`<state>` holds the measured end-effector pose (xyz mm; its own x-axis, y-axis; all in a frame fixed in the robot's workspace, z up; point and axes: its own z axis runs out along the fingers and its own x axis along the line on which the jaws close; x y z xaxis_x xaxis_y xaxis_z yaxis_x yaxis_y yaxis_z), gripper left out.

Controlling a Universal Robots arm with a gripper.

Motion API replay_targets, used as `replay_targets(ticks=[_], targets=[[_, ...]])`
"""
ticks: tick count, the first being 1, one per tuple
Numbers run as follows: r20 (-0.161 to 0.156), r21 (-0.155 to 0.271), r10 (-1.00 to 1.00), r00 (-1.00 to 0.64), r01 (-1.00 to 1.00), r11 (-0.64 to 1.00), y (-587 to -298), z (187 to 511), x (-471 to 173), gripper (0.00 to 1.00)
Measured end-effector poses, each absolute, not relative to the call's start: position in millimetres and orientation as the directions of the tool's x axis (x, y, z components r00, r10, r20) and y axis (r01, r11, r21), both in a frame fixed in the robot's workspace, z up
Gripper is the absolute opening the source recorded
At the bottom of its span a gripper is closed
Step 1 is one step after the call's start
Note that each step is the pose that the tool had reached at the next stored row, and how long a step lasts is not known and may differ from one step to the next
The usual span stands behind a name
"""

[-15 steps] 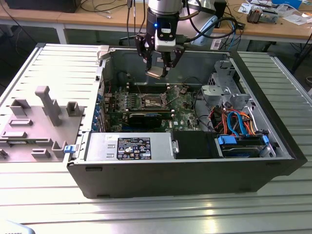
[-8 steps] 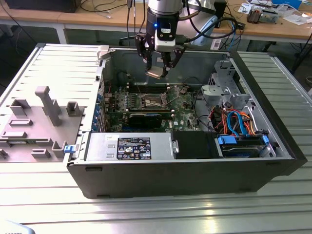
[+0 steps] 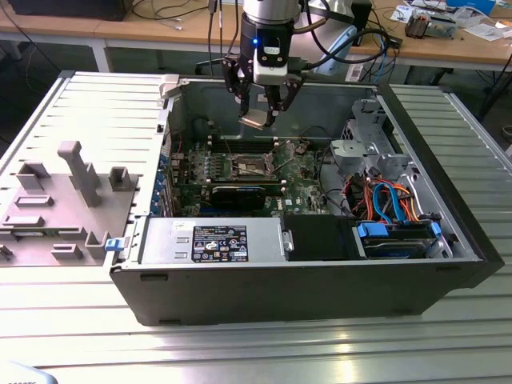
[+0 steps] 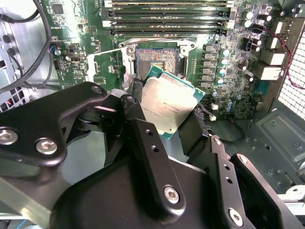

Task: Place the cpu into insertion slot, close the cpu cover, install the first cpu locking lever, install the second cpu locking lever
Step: 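Place the cpu into insertion slot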

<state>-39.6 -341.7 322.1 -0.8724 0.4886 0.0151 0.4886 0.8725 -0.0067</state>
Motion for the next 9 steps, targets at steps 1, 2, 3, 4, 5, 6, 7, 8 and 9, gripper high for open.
replay_targets(ticks=[1,2,3,4,5,6,7,8,9], targets=[[0.015,-0.007,0.489,-0.872,0.489,0.872,-341.8,322.1,-39.6,0.55],[0.015,-0.007,0.490,-0.872,0.490,0.872,-341.7,322.1,-39.6,0.55],[0.015,-0.007,0.490,-0.872,0.490,0.872,-341.7,322.1,-39.6,0.55],[0.015,-0.007,0.490,-0.871,0.490,0.872,-341.8,322.1,-39.6,0.55],[0.015,-0.007,0.491,-0.871,0.491,0.871,-341.7,322.1,-39.6,0.55],[0.015,-0.007,0.491,-0.871,0.491,0.871,-341.7,322.1,-39.6,0.55],[0.015,-0.007,0.492,-0.871,0.492,0.871,-341.7,322.1,-39.6,0.55],[0.015,-0.007,0.493,-0.870,0.493,0.870,-341.7,322.1,-39.6,0.55],[0.015,-0.007,0.493,-0.870,0.493,0.870,-341.7,322.1,-39.6,0.55]])
